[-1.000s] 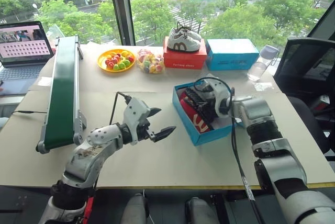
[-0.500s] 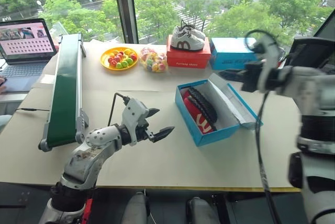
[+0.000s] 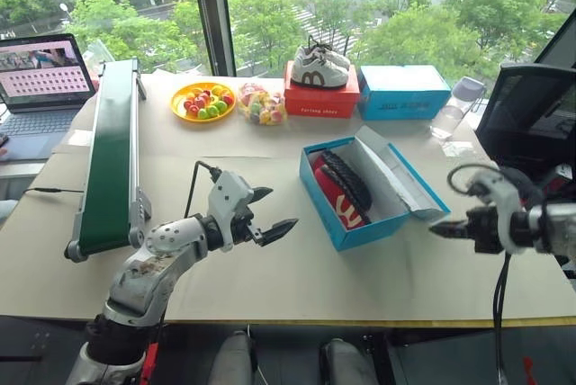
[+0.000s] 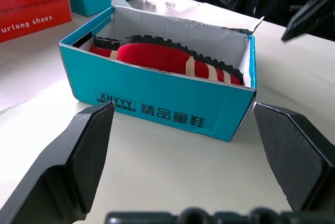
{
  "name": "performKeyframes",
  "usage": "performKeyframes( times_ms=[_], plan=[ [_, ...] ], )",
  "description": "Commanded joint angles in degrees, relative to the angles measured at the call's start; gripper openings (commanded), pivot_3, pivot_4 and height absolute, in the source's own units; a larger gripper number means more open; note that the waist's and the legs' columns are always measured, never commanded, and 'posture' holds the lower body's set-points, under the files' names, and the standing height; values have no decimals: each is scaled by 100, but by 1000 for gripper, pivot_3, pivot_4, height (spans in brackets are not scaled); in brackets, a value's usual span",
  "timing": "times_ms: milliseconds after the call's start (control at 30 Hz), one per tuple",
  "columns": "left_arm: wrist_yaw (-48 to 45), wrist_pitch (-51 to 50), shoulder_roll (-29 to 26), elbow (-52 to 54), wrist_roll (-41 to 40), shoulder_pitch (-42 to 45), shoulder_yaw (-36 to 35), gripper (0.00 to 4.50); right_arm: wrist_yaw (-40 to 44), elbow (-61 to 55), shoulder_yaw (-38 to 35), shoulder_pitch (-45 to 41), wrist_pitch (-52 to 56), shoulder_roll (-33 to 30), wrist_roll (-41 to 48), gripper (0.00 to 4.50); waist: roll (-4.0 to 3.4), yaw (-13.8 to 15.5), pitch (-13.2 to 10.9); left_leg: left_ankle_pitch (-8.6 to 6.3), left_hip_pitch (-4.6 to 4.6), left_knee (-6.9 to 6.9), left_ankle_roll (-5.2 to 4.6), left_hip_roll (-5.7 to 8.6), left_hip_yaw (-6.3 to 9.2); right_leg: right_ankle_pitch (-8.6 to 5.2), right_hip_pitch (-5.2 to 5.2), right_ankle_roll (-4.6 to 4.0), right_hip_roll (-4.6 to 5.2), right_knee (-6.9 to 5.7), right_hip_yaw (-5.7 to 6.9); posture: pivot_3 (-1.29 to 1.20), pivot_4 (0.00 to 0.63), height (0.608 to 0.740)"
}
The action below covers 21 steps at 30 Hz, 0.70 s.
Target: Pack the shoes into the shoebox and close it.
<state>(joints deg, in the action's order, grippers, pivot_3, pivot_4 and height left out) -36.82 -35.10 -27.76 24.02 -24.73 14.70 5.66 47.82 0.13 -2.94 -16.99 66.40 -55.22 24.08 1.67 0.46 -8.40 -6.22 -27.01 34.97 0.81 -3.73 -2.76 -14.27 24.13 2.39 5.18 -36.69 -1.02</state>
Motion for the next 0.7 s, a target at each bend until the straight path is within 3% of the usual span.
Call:
performKeyframes(
  times_ms=[33, 233, 367, 533, 700],
  plan=[
    [31, 43, 13, 179, -55, 73, -120, 4500, -822, 642, -249, -356, -129, 650, -265, 84, 1, -22, 0, 0, 2, 2, 0, -2, 0, 0, -1, 2, -3, 0, -1, 0, 150, 740],
    [72, -10, 21, 213, -90, 109, -161, 4500, -2883, 2495, -1679, -1337, -469, 2083, -398, 84, 2, -49, -1, 1, 6, 11, -1, -4, 1, 11, -5, 30, -9, -4, -6, 0, 150, 740],
    [89, -21, 31, 206, -96, 101, -190, 4500, -4402, 3786, -3243, -1981, -1140, 2701, 42, 84, 5, -19, -1, 1, 4, 12, -1, -1, 2, 31, -11, 17, -9, 0, -6, 0, 150, 740],
    [85, -49, 21, 217, -111, 150, -206, 4500, -5074, 4470, -3909, -2329, -1833, 2980, 322, 84, 11, -40, 1, 1, 22, 13, -2, -3, 1, 34, -38, 23, -10, 9, -5, 0, 150, 740],
    [55, -30, -18, 184, -86, 182, -214, 4500, -4789, 4613, -4596, -2669, -2782, 3385, 1143, 84, 8, -126, -1, -5, 73, -4, 7, -9, 1, 14, -101, 18, -9, 64, 1, 0, 150, 740]
  ],
)
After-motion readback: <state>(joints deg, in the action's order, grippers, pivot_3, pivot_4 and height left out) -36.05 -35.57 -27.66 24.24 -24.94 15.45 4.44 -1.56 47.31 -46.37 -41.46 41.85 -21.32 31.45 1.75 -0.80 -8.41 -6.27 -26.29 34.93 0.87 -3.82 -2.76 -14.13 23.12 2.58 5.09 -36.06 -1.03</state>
